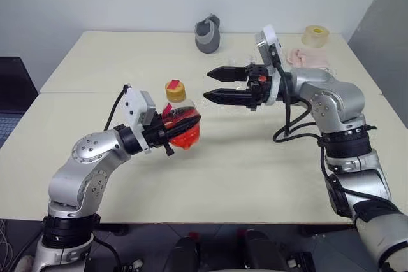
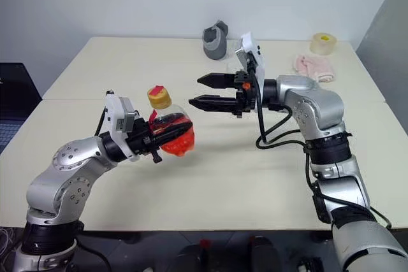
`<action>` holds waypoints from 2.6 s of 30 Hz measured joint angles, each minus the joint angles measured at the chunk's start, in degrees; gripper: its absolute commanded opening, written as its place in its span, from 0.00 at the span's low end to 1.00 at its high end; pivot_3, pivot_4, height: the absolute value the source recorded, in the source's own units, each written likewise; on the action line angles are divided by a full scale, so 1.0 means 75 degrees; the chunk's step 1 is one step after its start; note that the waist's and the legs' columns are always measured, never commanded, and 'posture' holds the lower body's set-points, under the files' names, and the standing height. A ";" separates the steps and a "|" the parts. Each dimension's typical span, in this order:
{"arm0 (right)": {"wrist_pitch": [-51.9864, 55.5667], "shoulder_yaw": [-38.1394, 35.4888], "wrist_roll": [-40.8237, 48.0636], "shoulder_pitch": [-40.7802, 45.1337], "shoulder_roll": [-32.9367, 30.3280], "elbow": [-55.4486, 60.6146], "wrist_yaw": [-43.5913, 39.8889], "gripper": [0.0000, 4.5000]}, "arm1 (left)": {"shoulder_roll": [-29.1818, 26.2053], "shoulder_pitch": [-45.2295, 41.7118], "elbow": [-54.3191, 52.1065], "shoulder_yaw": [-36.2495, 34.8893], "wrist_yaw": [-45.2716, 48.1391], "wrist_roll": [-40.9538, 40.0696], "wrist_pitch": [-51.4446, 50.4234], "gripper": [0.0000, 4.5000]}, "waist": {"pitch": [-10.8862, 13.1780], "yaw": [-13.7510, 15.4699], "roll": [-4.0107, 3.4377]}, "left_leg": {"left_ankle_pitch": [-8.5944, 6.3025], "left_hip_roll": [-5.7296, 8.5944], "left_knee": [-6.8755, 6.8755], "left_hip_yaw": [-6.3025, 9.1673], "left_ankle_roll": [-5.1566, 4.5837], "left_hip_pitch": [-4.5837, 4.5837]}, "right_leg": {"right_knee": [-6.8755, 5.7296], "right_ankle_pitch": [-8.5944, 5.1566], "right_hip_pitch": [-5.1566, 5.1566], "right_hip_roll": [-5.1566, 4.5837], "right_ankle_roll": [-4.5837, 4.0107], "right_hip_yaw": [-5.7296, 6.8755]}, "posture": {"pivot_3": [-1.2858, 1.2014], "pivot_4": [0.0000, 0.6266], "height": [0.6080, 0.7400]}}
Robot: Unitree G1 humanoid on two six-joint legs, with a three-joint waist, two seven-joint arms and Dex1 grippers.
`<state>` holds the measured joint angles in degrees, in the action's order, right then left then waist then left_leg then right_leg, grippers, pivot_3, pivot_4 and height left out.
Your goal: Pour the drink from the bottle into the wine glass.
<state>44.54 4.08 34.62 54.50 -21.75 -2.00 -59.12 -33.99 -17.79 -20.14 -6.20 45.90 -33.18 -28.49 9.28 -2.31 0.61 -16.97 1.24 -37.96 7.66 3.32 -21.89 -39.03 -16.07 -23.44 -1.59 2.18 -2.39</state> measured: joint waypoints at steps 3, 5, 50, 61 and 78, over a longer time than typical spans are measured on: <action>0.0272 -0.0100 0.0124 -0.0190 0.0183 0.0656 0.0607 0.87 | 0.0077 -0.0251 0.0411 0.0112 0.0003 0.0190 0.0180 0.23 | 0.0000 -0.0004 0.0000 | 0.0000 0.0004 -0.0001 -0.0004 0.0000 0.0000 | 0.0000 0.0000 -0.0001 0.0004 0.0000 -0.0002 | 0.52 0.24 1.00; 0.0333 -0.0101 0.0095 -0.0262 0.0400 0.0943 0.1086 0.87 | 0.0239 -0.0482 0.0725 0.0232 0.0021 0.0340 0.0366 0.23 | 0.0000 0.0001 0.0000 | 0.0001 0.0006 -0.0001 -0.0005 0.0002 0.0000 | 0.0000 0.0000 -0.0001 0.0010 0.0000 -0.0002 | 0.52 0.24 1.00; -0.0012 0.0066 -0.0840 -0.0877 -0.0407 0.0925 0.2050 0.87 | 0.0705 -0.0663 0.1401 0.0536 -0.0006 0.0871 0.0727 0.23 | 0.0000 -0.0130 0.0000 | -0.0001 0.0000 0.0001 -0.0010 -0.0002 0.0000 | 0.0000 0.0000 -0.0003 0.0018 0.0000 -0.0007 | 0.52 0.24 1.00; 0.0303 0.0133 -0.0154 -0.0534 0.0560 0.1484 0.1943 0.87 | 0.0844 -0.0879 0.1539 0.0573 0.0123 0.0915 0.0876 0.23 | 0.0000 -0.0109 0.0000 | 0.0001 0.0001 -0.0002 -0.0002 0.0002 -0.0001 | 0.0002 0.0000 0.0000 0.0025 0.0000 -0.0002 | 0.52 0.24 1.00; -0.0442 0.0534 -0.0922 0.0044 0.1472 0.0505 0.2417 0.87 | 0.0962 -0.0878 0.1553 0.0629 0.0127 0.0967 0.0906 0.23 | 0.0000 -0.0121 0.0000 | 0.0003 0.0002 -0.0001 -0.0002 0.0006 -0.0002 | 0.0000 0.0000 -0.0005 0.0023 0.0000 -0.0004 | 0.52 0.24 1.00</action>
<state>41.22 8.09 27.71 54.82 -10.71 1.79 -41.00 -26.78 -24.37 -8.49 -1.48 46.85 -25.93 -21.70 9.28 -3.22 0.60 -16.94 1.26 -37.97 7.64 3.36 -21.90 -39.03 -16.07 -23.47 -1.42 2.18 -2.42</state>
